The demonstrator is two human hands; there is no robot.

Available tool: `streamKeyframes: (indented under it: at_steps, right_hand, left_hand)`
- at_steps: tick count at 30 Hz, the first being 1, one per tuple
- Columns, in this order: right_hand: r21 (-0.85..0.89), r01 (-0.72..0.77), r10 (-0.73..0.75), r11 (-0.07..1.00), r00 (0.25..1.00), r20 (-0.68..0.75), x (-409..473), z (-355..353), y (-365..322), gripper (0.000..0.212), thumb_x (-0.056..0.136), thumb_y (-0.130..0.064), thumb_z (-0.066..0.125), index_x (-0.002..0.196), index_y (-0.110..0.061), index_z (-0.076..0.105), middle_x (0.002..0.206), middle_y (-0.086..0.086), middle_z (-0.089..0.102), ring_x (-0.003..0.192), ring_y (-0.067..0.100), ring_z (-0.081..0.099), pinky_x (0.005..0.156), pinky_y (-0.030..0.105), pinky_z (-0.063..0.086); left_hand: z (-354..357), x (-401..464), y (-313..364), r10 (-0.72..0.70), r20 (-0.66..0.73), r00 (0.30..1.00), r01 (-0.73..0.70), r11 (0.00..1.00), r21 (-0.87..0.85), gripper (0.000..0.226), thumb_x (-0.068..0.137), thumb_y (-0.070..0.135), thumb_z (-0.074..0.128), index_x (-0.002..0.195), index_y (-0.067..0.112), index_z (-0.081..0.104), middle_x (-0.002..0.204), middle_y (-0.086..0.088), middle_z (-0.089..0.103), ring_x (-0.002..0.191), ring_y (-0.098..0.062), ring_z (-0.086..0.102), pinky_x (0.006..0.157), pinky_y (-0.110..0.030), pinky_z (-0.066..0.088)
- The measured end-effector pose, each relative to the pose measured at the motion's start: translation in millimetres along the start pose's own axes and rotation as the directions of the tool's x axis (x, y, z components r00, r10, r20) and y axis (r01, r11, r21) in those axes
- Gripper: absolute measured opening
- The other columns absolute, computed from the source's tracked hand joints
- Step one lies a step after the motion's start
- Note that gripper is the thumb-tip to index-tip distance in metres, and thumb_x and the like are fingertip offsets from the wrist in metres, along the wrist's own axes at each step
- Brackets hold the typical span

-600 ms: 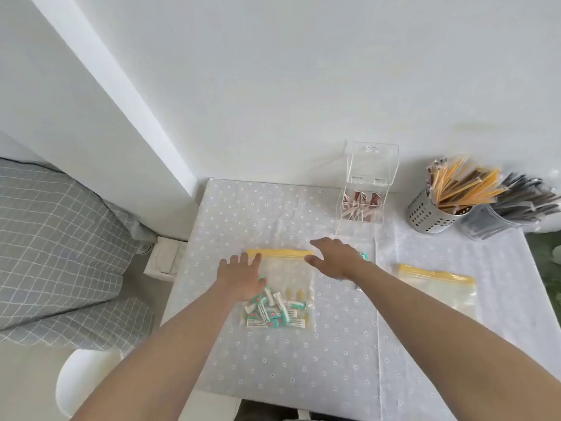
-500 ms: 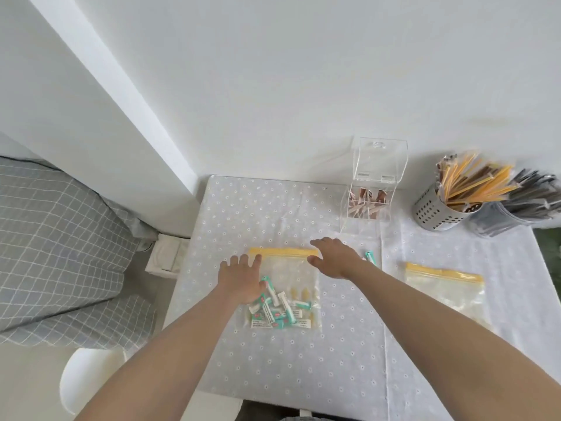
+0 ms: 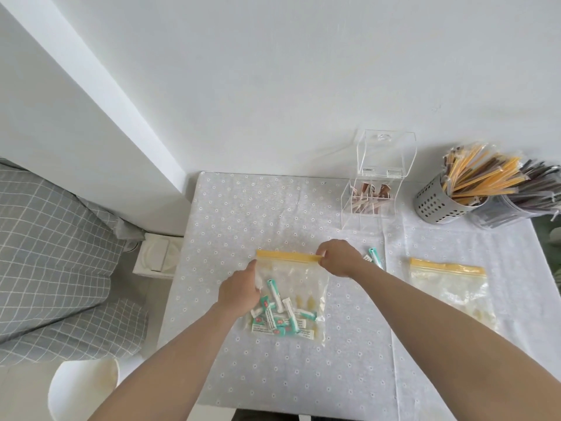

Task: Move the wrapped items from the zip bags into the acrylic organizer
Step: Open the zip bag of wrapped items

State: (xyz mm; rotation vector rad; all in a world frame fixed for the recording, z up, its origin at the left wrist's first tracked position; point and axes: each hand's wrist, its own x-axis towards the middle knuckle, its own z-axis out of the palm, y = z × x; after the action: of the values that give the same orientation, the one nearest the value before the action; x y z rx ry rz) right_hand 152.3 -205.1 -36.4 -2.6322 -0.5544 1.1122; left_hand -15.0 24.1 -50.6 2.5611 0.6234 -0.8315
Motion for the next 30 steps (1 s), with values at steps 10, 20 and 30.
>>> streamKeyframes:
  at_steps: [10, 20, 30]
  right_hand:
    - [0.185, 0.013, 0.011, 0.983, 0.992, -0.128, -49, -27, 43, 0.017, 0.1, -0.023, 0.065, 0.108, -0.016, 0.079, 0.098, -0.004, 0.069, 0.097, 0.018, 0.065, 0.073, 0.023, 0.048]
    - [0.388, 0.079, -0.012, 0.918, 0.985, -0.173, -82, -49, 93, 0.008, 0.095, -0.027, 0.074, 0.089, -0.025, 0.079, 0.083, -0.009, 0.072, 0.073, 0.007, 0.063, 0.07, 0.025, 0.05]
    - [0.414, 0.126, -0.07, 0.901, 0.986, -0.148, -95, -42, 100, 0.009, 0.092, -0.03, 0.078, 0.09, -0.022, 0.081, 0.082, -0.009, 0.073, 0.071, 0.002, 0.063, 0.061, 0.011, 0.043]
  left_hand:
    - [-31, 12, 41, 0.009, -0.147, 0.989, -0.021, 0.996, -0.083, 0.042, 0.099, 0.013, 0.057, 0.137, 0.028, 0.068, 0.117, 0.001, 0.079, 0.111, -0.029, 0.073, 0.088, -0.037, 0.057]
    - [-51, 3, 117, -0.001, -0.175, 0.985, -0.035, 0.979, -0.2, 0.028, 0.099, 0.033, 0.066, 0.124, 0.025, 0.075, 0.12, 0.006, 0.077, 0.111, -0.024, 0.072, 0.089, -0.032, 0.054]
    - [-42, -4, 195, 0.01, -0.08, 0.997, -0.038, 0.933, -0.357, 0.057, 0.096, 0.066, 0.058, 0.081, 0.015, 0.078, 0.082, 0.005, 0.082, 0.076, -0.019, 0.078, 0.08, -0.035, 0.061]
